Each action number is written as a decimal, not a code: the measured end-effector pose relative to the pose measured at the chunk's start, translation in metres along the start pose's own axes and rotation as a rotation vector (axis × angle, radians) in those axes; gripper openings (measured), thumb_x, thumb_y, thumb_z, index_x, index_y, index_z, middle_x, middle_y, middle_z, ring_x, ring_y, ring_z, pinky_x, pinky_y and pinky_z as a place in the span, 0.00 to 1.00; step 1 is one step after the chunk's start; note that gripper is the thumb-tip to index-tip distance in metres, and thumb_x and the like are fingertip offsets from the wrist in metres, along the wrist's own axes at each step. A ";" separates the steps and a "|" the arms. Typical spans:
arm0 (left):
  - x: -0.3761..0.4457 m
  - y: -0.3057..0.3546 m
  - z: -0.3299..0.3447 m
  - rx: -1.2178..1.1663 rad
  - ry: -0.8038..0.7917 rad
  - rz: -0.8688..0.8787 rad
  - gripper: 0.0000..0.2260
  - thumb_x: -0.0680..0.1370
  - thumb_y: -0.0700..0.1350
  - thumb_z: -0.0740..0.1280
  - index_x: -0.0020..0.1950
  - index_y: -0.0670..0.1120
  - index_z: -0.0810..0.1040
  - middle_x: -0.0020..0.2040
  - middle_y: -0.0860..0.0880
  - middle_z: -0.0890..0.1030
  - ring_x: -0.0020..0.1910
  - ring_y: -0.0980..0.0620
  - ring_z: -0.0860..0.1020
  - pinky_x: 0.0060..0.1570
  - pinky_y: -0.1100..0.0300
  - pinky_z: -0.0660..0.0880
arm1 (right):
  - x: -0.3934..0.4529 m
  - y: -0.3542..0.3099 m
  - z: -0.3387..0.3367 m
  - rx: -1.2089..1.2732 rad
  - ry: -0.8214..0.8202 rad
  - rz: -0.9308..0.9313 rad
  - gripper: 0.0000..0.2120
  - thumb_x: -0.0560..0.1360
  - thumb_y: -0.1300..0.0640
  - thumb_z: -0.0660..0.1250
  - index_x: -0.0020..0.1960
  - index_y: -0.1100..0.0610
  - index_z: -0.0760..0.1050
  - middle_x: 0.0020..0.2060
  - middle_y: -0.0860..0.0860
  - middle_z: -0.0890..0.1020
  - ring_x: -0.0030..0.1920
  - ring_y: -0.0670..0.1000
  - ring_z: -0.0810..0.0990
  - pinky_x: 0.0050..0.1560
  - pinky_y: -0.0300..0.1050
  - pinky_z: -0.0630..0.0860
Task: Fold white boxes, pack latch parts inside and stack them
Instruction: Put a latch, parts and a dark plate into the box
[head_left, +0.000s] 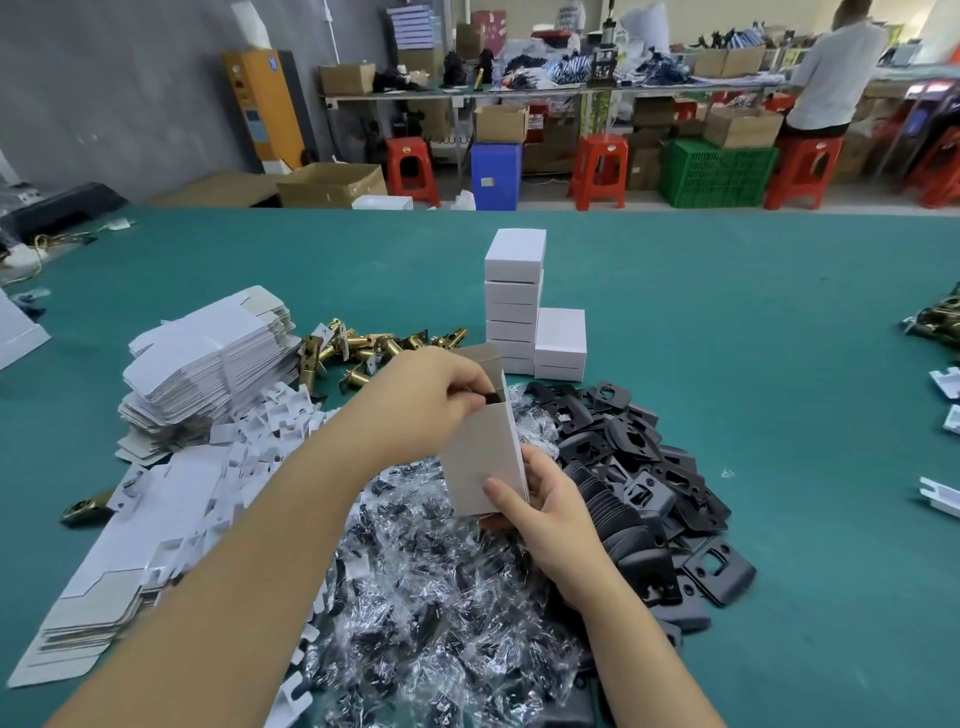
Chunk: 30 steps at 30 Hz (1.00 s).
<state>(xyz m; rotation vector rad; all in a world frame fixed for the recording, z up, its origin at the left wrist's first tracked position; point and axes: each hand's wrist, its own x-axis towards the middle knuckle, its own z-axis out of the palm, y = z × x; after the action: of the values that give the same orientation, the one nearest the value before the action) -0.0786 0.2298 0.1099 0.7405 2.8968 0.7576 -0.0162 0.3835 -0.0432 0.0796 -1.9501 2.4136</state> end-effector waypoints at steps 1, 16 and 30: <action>0.001 0.001 0.001 0.000 -0.017 0.005 0.09 0.83 0.44 0.65 0.54 0.53 0.85 0.49 0.56 0.83 0.51 0.55 0.78 0.47 0.60 0.71 | 0.000 0.000 0.000 0.008 0.003 0.003 0.16 0.79 0.58 0.72 0.66 0.51 0.75 0.57 0.53 0.85 0.56 0.55 0.85 0.49 0.49 0.84; 0.004 0.011 0.009 0.044 -0.194 0.075 0.06 0.83 0.53 0.65 0.48 0.57 0.80 0.38 0.61 0.79 0.36 0.64 0.77 0.32 0.64 0.66 | 0.000 0.000 -0.001 0.087 0.059 0.009 0.14 0.78 0.58 0.72 0.63 0.50 0.78 0.55 0.55 0.84 0.56 0.58 0.84 0.48 0.50 0.84; -0.007 -0.032 0.009 -0.350 0.265 -0.063 0.18 0.84 0.34 0.57 0.52 0.54 0.81 0.44 0.52 0.81 0.26 0.58 0.72 0.22 0.64 0.67 | 0.007 0.000 -0.006 0.351 0.138 0.027 0.30 0.71 0.50 0.77 0.69 0.54 0.72 0.61 0.55 0.84 0.56 0.62 0.85 0.44 0.48 0.84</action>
<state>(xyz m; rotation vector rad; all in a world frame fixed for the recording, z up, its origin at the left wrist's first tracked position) -0.0850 0.2056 0.0864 0.5428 2.8632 1.4019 -0.0228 0.3892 -0.0444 -0.1011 -1.4664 2.6708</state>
